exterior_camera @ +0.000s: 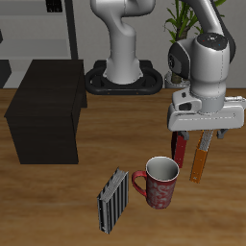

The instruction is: Place the orange book upright on top of the shelf and place the red mug on top of the shelf

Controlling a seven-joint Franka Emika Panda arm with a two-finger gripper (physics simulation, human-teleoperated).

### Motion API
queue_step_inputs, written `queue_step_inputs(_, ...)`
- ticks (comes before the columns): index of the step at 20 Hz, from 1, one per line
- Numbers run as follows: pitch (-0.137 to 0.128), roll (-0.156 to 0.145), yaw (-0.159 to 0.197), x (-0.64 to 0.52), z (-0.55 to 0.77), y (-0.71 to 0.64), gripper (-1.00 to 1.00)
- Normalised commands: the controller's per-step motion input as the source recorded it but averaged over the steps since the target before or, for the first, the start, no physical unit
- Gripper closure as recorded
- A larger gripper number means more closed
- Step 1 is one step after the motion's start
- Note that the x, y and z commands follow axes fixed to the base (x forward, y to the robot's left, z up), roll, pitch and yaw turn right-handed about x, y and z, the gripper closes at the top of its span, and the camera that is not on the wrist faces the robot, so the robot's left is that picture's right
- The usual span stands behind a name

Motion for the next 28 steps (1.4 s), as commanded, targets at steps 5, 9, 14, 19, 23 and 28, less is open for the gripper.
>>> queue_step_inputs(5,0.024,0.008,-0.002,-0.01,-0.18,0.0,-1.0)
queue_step_inputs(9,0.03,0.002,-0.009,0.02,-0.17,0.02,-1.0)
queue_step_inputs(14,0.044,0.011,-0.004,0.03,-0.25,0.06,-1.0)
queue_step_inputs(19,0.055,0.023,-0.001,-0.01,-0.24,0.07,1.0)
queue_step_inputs(23,0.037,-0.006,-0.011,0.01,-0.1,0.01,1.0)
queue_step_inputs(28,0.005,0.028,-0.014,-0.02,0.01,-0.02,1.0)
